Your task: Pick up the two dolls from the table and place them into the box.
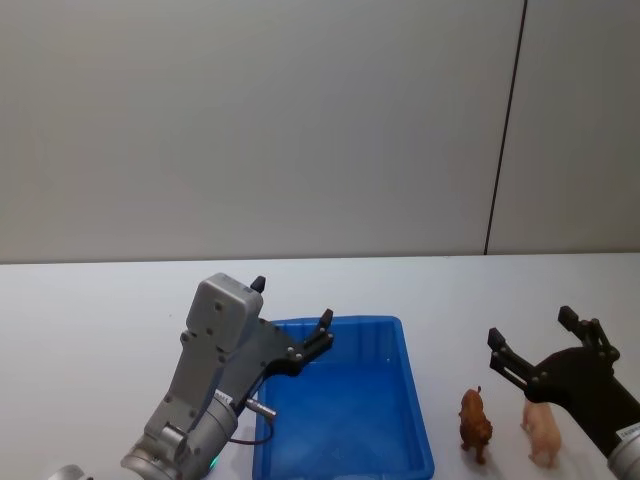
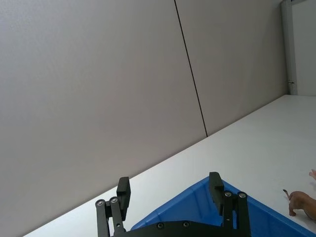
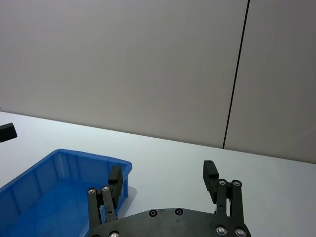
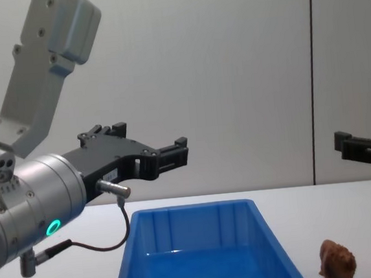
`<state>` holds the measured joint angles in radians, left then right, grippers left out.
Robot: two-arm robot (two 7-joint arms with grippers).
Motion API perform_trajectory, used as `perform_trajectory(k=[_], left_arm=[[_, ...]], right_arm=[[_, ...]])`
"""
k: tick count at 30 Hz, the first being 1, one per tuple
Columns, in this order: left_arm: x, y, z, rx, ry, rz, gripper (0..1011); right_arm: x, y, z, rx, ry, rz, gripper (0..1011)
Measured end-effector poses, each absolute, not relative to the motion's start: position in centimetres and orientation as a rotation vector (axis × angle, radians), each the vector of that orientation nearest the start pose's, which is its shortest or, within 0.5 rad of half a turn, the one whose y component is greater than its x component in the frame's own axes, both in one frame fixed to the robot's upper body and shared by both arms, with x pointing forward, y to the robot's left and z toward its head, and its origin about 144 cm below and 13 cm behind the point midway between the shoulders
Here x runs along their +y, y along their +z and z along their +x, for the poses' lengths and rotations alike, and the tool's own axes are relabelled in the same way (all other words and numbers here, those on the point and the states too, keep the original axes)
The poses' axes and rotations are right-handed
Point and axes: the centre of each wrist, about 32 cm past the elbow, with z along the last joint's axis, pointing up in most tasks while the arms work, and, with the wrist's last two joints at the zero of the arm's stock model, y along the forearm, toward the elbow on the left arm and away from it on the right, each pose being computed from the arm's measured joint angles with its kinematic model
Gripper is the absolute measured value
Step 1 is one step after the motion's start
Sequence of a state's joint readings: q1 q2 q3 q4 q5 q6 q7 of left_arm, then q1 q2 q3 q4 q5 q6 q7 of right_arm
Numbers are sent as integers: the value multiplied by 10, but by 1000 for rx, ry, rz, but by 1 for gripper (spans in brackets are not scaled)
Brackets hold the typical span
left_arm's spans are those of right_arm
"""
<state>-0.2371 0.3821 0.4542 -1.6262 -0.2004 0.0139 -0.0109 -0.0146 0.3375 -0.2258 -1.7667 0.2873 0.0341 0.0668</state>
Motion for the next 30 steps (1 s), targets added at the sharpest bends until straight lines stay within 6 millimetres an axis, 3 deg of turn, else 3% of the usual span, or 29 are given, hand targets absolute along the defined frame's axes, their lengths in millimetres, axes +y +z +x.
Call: perform_trajectory(k=[30], left_arm=[[198,1204,492,-268,1124,61,1001]], right_arm=[[-244,1187,446,-70,-1225,-1,1001]])
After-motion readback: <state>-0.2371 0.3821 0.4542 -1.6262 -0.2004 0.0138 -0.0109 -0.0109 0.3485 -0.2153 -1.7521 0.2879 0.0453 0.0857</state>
